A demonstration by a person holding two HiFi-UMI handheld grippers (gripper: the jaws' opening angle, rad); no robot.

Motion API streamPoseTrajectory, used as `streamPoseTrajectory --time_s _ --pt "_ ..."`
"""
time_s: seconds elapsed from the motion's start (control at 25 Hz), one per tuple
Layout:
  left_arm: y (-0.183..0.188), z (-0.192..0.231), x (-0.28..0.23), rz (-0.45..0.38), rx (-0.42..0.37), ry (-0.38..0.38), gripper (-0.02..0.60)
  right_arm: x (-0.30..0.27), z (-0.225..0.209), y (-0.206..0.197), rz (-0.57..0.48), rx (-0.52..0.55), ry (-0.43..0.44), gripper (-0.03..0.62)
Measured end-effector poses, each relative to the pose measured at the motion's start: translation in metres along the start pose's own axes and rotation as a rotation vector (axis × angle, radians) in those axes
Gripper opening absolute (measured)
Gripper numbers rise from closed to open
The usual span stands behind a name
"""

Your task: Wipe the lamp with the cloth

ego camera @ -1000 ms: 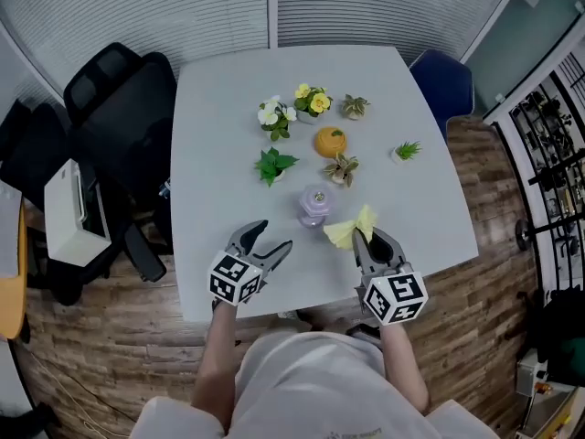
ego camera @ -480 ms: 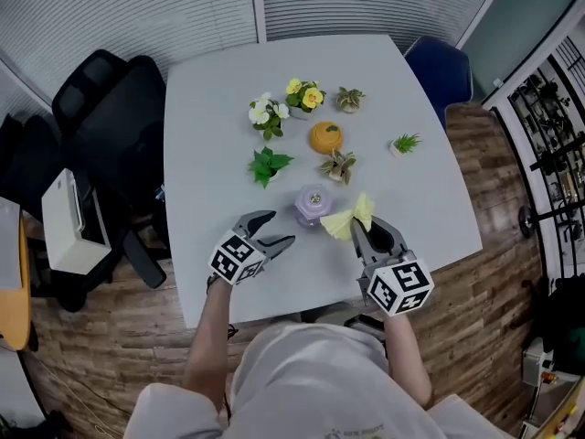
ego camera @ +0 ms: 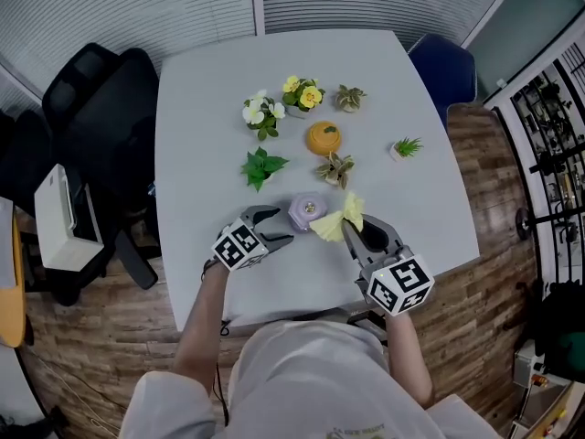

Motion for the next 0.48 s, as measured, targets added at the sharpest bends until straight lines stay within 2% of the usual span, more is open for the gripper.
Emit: streamPoseTrajectory --time_s 0.24,0.48 --pt "-0.004 0.005 -0.024 0.049 -0.066 -0.045 0.294 -0.005 -0.014 -0.004 0.032 -0.003 0.038 0.055" --pt "-0.003 0.008 -0.043 0.091 -0.181 -0.085 0.293 -0.011 -0.023 -0.008 0.06 0.004 0.071 0.055"
Point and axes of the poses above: the fingertips, and each gripper's own axes: x backward along the fingers, z to its left, y out of its top, the point moved 6 cm from there along x, backward along the fingers, and after that the axes turned 6 degrees about y, right-handed, at the moved point
